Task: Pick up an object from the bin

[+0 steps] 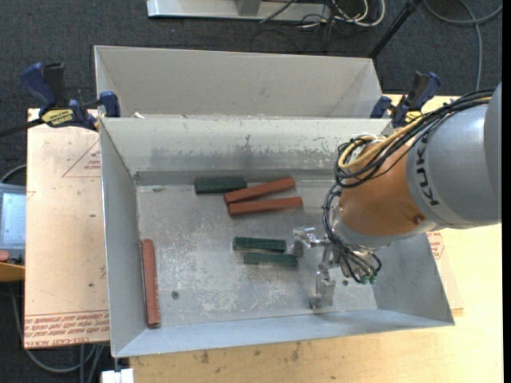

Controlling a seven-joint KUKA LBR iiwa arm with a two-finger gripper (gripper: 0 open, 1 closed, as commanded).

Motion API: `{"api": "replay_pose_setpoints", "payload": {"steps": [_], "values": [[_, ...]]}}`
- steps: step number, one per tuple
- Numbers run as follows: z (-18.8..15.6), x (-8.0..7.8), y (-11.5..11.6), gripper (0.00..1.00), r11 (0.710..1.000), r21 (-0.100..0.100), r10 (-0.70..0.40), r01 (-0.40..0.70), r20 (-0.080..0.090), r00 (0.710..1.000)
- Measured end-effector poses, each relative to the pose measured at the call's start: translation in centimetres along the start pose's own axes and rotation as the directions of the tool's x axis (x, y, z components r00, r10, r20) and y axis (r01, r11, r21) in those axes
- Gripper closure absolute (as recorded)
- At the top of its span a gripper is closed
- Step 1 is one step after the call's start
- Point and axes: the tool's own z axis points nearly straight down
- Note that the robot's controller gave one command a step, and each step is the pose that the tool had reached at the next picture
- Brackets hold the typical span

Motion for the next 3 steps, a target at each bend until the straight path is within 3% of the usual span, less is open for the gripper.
{"api": "replay_pose_setpoints", "payload": {"steps": [1, 2, 3], "values": [[-3.4, -3.3, 7.3, 0.00, 0.992, 0.003, -0.130, 0.130, 0.009, 0.991], [-3.3, -5.1, 6.8, 0.00, 0.997, 0.005, -0.074, 0.074, 0.007, 0.997], [-0.2, -4.7, 7.2, 0.00, 1.000, 0.004, 0.006, -0.006, 0.002, 1.000]]}}
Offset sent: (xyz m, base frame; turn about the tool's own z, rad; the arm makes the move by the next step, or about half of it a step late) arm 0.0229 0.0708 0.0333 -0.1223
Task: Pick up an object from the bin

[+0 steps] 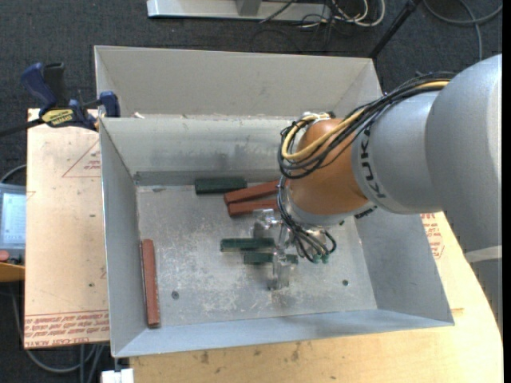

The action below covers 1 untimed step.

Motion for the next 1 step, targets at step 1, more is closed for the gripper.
{"api": "replay_pose_setpoints", "payload": {"steps": [1], "values": [[-0.02, -0.04, 0.05, 0.00, 1.000, 0.001, -0.001, 0.001, 0.001, 1.000]]}}
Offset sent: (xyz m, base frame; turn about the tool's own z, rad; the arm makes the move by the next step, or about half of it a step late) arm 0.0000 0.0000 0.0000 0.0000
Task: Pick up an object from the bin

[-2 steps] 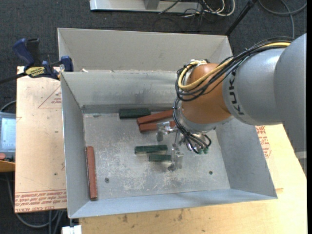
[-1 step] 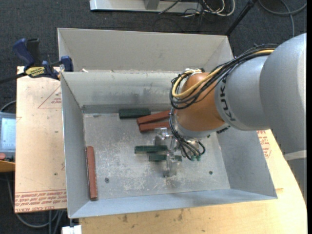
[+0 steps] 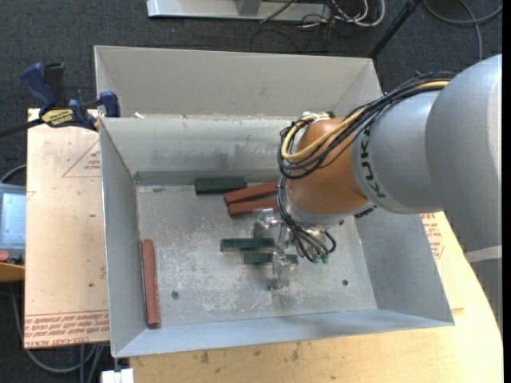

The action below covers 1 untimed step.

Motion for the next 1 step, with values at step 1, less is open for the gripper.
{"api": "replay_pose_setpoints", "payload": {"steps": [1], "values": [[-0.05, -0.04, 0.03, 1.00, 1.000, 0.000, -0.001, 0.001, 0.001, 1.000]]}}
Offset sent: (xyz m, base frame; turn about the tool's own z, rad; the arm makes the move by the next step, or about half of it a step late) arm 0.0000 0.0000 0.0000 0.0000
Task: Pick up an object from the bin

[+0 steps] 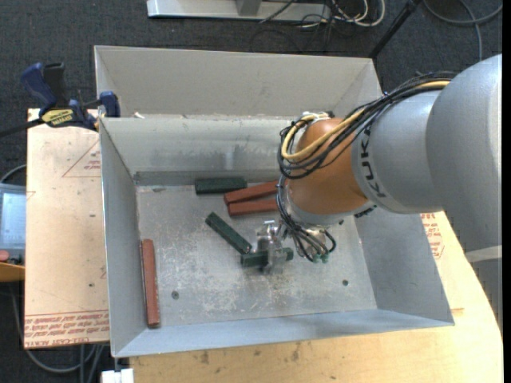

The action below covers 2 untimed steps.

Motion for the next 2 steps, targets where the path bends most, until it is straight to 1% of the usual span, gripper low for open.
{"api": "replay_pose_setpoints", "payload": {"steps": [1, 2], "values": [[-5.1, -0.2, 0.0, 1.00, 1.000, 0.000, -0.002, 0.002, 0.005, 1.000], [-8.9, -0.3, 0.1, 1.00, 1.000, 0.000, -0.003, 0.003, 0.004, 1.000]]}}
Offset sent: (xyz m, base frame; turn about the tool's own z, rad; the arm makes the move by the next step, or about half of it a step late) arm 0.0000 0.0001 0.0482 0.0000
